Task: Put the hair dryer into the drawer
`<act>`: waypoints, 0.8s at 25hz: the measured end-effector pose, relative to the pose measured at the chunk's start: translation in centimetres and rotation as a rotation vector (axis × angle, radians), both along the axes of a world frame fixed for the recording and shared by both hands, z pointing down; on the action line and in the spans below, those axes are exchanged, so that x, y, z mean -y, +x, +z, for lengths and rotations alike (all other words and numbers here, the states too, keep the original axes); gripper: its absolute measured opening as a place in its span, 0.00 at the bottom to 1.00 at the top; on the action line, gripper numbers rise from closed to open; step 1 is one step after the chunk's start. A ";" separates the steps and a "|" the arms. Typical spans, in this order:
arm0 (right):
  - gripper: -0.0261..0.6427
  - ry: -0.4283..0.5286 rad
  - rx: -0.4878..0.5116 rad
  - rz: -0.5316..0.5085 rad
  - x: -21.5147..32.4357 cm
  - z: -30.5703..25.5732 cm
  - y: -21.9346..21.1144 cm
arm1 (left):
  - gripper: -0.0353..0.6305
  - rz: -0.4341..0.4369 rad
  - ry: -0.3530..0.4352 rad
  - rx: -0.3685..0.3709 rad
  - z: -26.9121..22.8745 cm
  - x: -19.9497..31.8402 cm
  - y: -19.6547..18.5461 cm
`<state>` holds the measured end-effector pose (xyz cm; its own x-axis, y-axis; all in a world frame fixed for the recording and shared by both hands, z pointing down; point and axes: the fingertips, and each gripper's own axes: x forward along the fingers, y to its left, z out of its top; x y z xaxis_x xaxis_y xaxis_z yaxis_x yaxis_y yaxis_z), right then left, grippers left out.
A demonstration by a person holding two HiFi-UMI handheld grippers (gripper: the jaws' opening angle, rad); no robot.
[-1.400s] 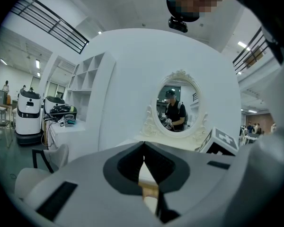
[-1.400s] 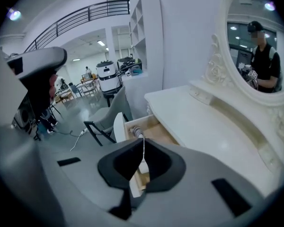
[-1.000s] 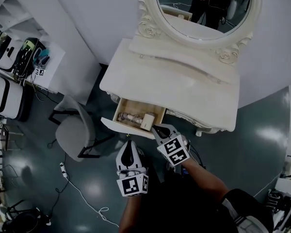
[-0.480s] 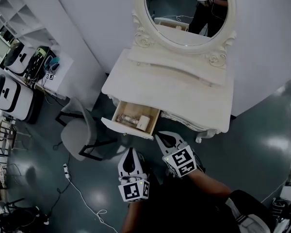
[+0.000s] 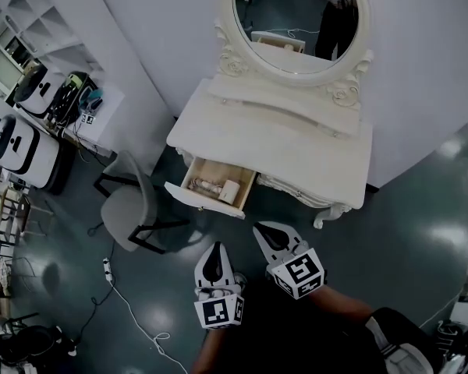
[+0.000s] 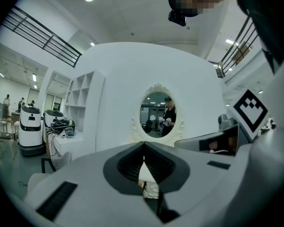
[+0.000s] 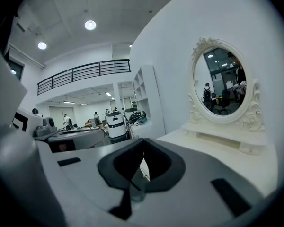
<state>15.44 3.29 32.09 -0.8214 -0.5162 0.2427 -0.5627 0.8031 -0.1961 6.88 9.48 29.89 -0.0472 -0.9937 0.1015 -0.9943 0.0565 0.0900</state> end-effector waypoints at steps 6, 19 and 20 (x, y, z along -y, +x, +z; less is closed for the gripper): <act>0.09 0.030 0.014 0.018 -2.0 -1.6 -0.2 | 0.09 0.011 0.002 -0.017 -0.1 -1.2 -0.6; 0.09 0.041 0.015 0.056 -4.2 -2.0 -2.9 | 0.09 0.054 0.012 -0.013 -0.7 -2.2 -3.7; 0.09 0.040 0.017 0.059 -4.2 -2.1 -3.0 | 0.09 0.055 0.013 -0.014 -0.7 -2.2 -3.9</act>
<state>12.40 7.51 29.99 -0.7930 -0.5729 0.2072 -0.6062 0.7761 -0.1739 2.95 11.70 29.16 0.0084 -0.9960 0.0889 -0.9946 0.0009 0.1041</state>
